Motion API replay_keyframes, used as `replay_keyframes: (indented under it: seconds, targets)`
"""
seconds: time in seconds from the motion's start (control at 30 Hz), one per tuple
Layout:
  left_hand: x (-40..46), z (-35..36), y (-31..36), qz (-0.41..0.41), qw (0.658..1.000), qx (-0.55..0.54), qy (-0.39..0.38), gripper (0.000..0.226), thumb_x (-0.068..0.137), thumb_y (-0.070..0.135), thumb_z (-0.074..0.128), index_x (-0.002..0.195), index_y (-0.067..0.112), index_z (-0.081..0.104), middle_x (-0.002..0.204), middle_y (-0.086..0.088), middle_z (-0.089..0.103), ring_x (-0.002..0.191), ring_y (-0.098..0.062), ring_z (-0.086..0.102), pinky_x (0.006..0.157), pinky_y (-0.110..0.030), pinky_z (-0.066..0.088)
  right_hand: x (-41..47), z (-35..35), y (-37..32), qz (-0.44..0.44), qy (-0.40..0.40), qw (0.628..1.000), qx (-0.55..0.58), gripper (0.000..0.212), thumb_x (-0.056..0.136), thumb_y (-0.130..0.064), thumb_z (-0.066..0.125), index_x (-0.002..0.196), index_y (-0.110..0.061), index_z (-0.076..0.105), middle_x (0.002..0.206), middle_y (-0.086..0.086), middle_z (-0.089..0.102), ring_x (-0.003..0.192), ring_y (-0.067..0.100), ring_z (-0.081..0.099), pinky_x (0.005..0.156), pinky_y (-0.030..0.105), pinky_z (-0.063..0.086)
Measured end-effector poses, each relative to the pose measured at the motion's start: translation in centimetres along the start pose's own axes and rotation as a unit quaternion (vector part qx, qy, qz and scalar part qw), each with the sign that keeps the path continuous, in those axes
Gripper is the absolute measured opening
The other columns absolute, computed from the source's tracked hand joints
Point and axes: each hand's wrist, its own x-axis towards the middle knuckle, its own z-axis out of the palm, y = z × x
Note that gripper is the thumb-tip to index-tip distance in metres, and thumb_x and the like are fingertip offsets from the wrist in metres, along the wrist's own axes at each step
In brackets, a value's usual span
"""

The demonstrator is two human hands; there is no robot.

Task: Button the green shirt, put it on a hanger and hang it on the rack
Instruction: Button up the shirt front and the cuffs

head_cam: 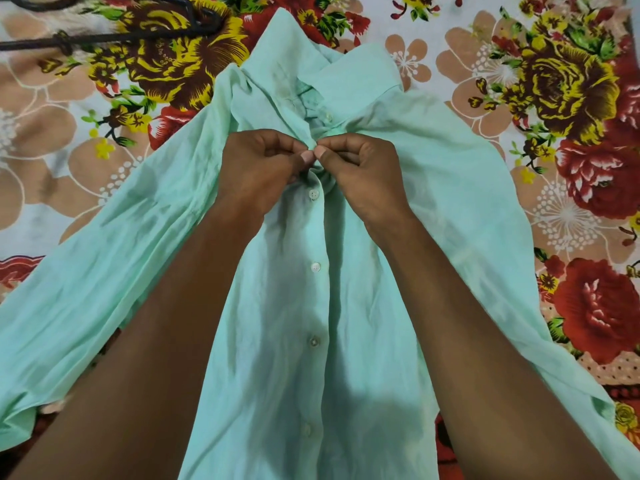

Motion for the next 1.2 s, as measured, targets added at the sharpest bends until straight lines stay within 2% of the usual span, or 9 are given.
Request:
replay_keyframes:
  seconds: [0.13, 0.27, 0.43, 0.57, 0.63, 0.7, 0.83, 1.03, 1.2]
  targets:
    - [0.1, 0.3, 0.3, -0.022, 1.000, -0.005, 0.013, 0.006, 0.086, 0.003, 0.076, 0.091, 0.000, 0.077, 0.074, -0.007, 0.074, 0.062, -0.006, 0.069, 0.066, -0.016, 0.057, 0.3, 0.9, 0.7, 0.004, 0.048, 0.998, -0.034, 0.009, 0.094, -0.015, 0.072, 0.099, -0.011, 0.078, 0.092, -0.003, 0.080, 0.088, 0.006, 0.075, 0.085, 0.023, 0.060]
    - [0.4, 0.6, 0.1, -0.037, 0.999, -0.005, 0.029, 0.004, 0.085, 0.002, 0.074, 0.088, 0.001, 0.077, 0.069, -0.003, 0.073, 0.060, -0.004, 0.067, 0.063, -0.015, 0.056, 0.4, 1.3, 0.7, -0.008, 0.073, 0.995, -0.073, 0.007, 0.090, -0.016, 0.074, 0.094, -0.014, 0.079, 0.089, -0.005, 0.079, 0.085, 0.005, 0.075, 0.087, 0.029, 0.061]
    - [0.2, 1.2, 0.2, 0.009, 0.996, 0.062, 0.064, 0.006, 0.082, 0.018, 0.078, 0.076, 0.020, 0.077, 0.071, 0.000, 0.075, 0.064, -0.010, 0.067, 0.078, -0.036, 0.063, 0.3, 1.8, 0.2, -0.022, 0.113, 0.988, -0.103, 0.004, 0.082, -0.014, 0.080, 0.085, -0.014, 0.076, 0.076, -0.006, 0.076, 0.073, 0.007, 0.074, 0.080, 0.029, 0.061]
    - [-1.9, -1.0, 0.9, 0.035, 0.997, 0.038, 0.066, 0.016, 0.087, 0.022, 0.076, 0.100, 0.012, 0.076, 0.080, -0.004, 0.074, 0.067, -0.015, 0.068, 0.075, -0.045, 0.064, -1.2, 2.0, -0.1, -0.103, 0.126, 0.970, -0.181, 0.016, 0.090, -0.016, 0.071, 0.104, -0.009, 0.074, 0.097, 0.003, 0.076, 0.092, 0.019, 0.072, 0.091, 0.037, 0.057]
    - [-4.3, -4.2, 0.7, 0.090, 0.988, 0.066, 0.104, 0.022, 0.089, 0.023, 0.072, 0.107, 0.012, 0.074, 0.080, -0.002, 0.072, 0.066, -0.015, 0.068, 0.072, -0.043, 0.064, -3.6, 2.6, -0.8, -0.186, 0.122, 0.939, -0.262, 0.026, 0.093, -0.015, 0.064, 0.117, -0.009, 0.070, 0.115, 0.008, 0.071, 0.110, 0.027, 0.065, 0.102, 0.029, 0.047]
    - [-7.7, -8.0, -0.1, 0.138, 0.971, 0.124, 0.149, 0.024, 0.088, 0.024, 0.070, 0.109, 0.013, 0.073, 0.077, 0.005, 0.068, 0.063, -0.008, 0.065, 0.072, -0.035, 0.062, -7.0, 4.4, -1.6, -0.256, 0.094, 0.910, -0.311, 0.032, 0.094, -0.014, 0.060, 0.125, -0.009, 0.066, 0.129, 0.009, 0.064, 0.125, 0.030, 0.055, 0.107, 0.024, 0.034]
    - [-13.8, -14.2, -2.2, 0.171, 0.946, 0.182, 0.209, 0.024, 0.088, 0.021, 0.070, 0.111, 0.012, 0.071, 0.079, 0.010, 0.068, 0.069, -0.003, 0.063, 0.076, -0.027, 0.057, -13.3, 9.8, -2.3, -0.333, 0.011, 0.890, -0.313, 0.040, 0.093, -0.012, 0.060, 0.132, -0.005, 0.064, 0.139, 0.015, 0.059, 0.136, 0.035, 0.049, 0.117, 0.035, 0.035]
    - [-24.6, -23.1, -9.4, 0.164, 0.913, 0.237, 0.289, 0.030, 0.087, 0.018, 0.064, 0.117, 0.018, 0.069, 0.101, 0.007, 0.071, 0.091, -0.014, 0.067, 0.075, -0.040, 0.058, -24.7, 19.0, -1.7, -0.374, -0.155, 0.861, -0.309, 0.054, 0.088, -0.004, 0.061, 0.142, -0.008, 0.059, 0.151, 0.018, 0.052, 0.147, 0.039, 0.040, 0.121, 0.048, 0.036]
    - [-31.5, -26.2, -15.6, 0.175, 0.877, 0.311, 0.321, 0.029, 0.090, 0.015, 0.065, 0.119, 0.010, 0.069, 0.114, -0.004, 0.072, 0.106, -0.022, 0.065, 0.087, -0.047, 0.056, -29.9, 22.2, -0.2, -0.400, -0.198, 0.833, -0.325, 0.053, 0.088, -0.011, 0.067, 0.140, -0.008, 0.060, 0.150, 0.018, 0.053, 0.144, 0.038, 0.042, 0.122, 0.046, 0.034]
